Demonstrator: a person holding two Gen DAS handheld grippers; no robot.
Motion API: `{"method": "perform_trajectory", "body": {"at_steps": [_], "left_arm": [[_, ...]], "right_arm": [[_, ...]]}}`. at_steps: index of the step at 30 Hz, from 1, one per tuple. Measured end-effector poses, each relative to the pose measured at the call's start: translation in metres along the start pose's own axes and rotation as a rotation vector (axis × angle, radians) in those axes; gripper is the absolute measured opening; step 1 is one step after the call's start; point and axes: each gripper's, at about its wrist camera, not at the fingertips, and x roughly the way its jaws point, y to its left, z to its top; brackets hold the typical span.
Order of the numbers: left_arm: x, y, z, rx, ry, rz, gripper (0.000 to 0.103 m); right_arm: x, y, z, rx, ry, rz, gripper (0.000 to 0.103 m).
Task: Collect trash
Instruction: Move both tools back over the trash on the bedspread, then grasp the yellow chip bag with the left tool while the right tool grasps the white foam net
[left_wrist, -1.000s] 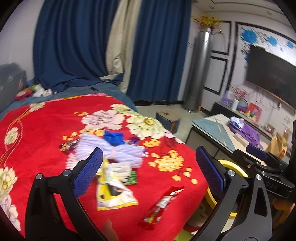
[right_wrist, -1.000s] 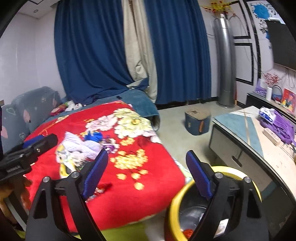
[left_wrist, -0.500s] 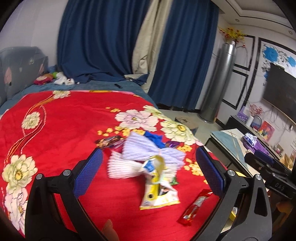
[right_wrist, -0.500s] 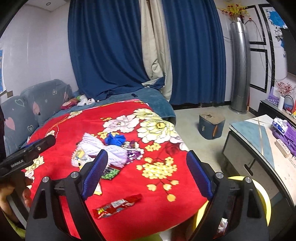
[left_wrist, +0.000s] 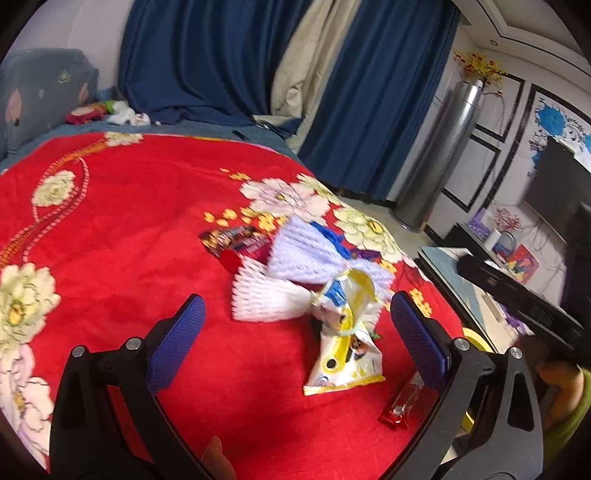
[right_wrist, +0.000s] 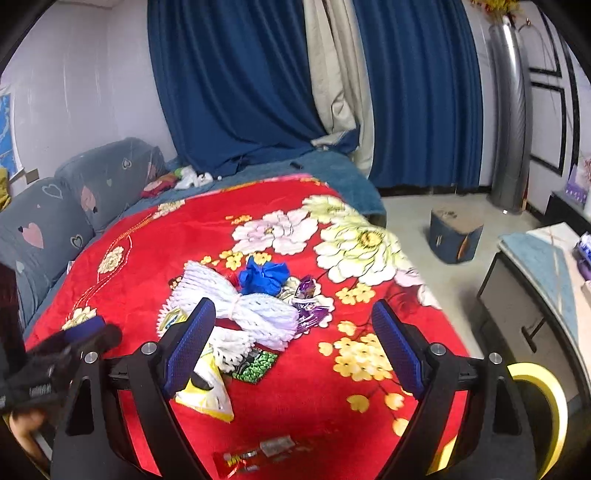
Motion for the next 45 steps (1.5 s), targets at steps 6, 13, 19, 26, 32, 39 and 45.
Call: {"method": "perform_trajectory", "body": {"at_steps": [6, 13, 19, 26, 32, 39, 45], "left_arm": [[0.02, -0.01, -0.015, 0.006, 0.08, -0.074, 0.081], [0.038, -0.017, -0.021, 0.01, 0.128, -0.115, 0.071], [0.055, -0.019, -0.025, -0.004, 0.168, -0.121, 0.07], [0.07, -0.019, -0.032, -0.029, 0.216, -0.128, 0.059], [0.073, -0.016, -0.035, -0.048, 0.232, -0.147, 0.05], [0.066, -0.013, -0.034, -0.056, 0.233, -0.155, 0.031], [0.055, 0.002, -0.028, -0.101, 0.21, -0.154, 0.026]], "right_arm": [[0.043, -0.003, 0.003, 0.024, 0.096, 0.043, 0.069], [0.084, -0.014, 0.0, 0.123, 0.191, 0.117, 0.057], [0.101, -0.017, -0.005, 0.15, 0.224, 0.137, 0.055], [0.106, -0.017, -0.011, 0.161, 0.233, 0.15, 0.048], [0.104, -0.015, -0.016, 0.161, 0.234, 0.167, 0.029], [0.087, -0.016, -0.017, 0.179, 0.194, 0.164, 0.016], [0.06, -0.017, -0.01, 0.178, 0.117, 0.167, 0.015]]}}
